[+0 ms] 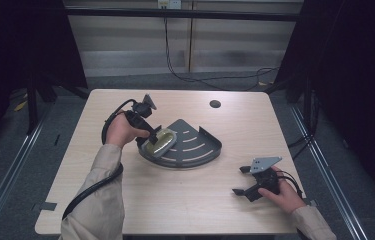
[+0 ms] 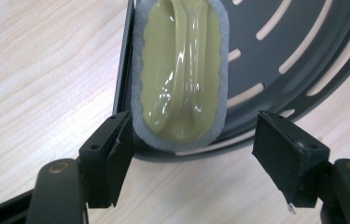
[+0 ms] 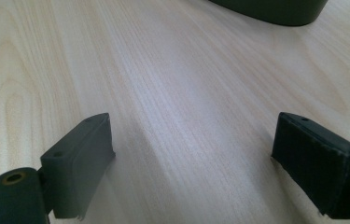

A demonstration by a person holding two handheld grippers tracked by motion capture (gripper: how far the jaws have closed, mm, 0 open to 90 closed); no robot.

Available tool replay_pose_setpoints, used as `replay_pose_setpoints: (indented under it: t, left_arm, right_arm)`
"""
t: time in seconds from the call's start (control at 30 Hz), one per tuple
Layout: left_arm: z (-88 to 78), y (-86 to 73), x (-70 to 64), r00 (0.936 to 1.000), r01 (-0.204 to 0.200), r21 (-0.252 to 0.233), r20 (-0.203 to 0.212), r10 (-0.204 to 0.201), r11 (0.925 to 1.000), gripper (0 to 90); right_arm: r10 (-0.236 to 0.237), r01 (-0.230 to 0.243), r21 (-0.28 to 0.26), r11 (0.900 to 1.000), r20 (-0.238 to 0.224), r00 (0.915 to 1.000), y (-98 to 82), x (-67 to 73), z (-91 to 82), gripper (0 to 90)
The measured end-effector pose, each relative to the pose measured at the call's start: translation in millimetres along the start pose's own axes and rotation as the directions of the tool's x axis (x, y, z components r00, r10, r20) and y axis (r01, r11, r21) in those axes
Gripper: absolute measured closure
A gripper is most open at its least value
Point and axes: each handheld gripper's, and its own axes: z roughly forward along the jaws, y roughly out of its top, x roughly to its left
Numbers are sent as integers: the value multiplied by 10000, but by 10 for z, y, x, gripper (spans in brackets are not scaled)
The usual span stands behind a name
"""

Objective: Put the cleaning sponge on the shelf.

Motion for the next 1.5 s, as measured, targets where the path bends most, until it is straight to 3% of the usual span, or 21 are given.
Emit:
replay_pose_setpoints:
  t: [1.0,1.5]
  left_arm:
    - [-113,-468,-10,9998,-186,-310,63,188,9993,266]
    - [-46,-747,-7,9997,-53,-554,231,66,9984,265]
  right_arm:
    - [28,-28,20,10000,-5,10000,-1,3,-1,117]
    - [16,-16,27,10000,-10,10000,-1,2,-1,117]
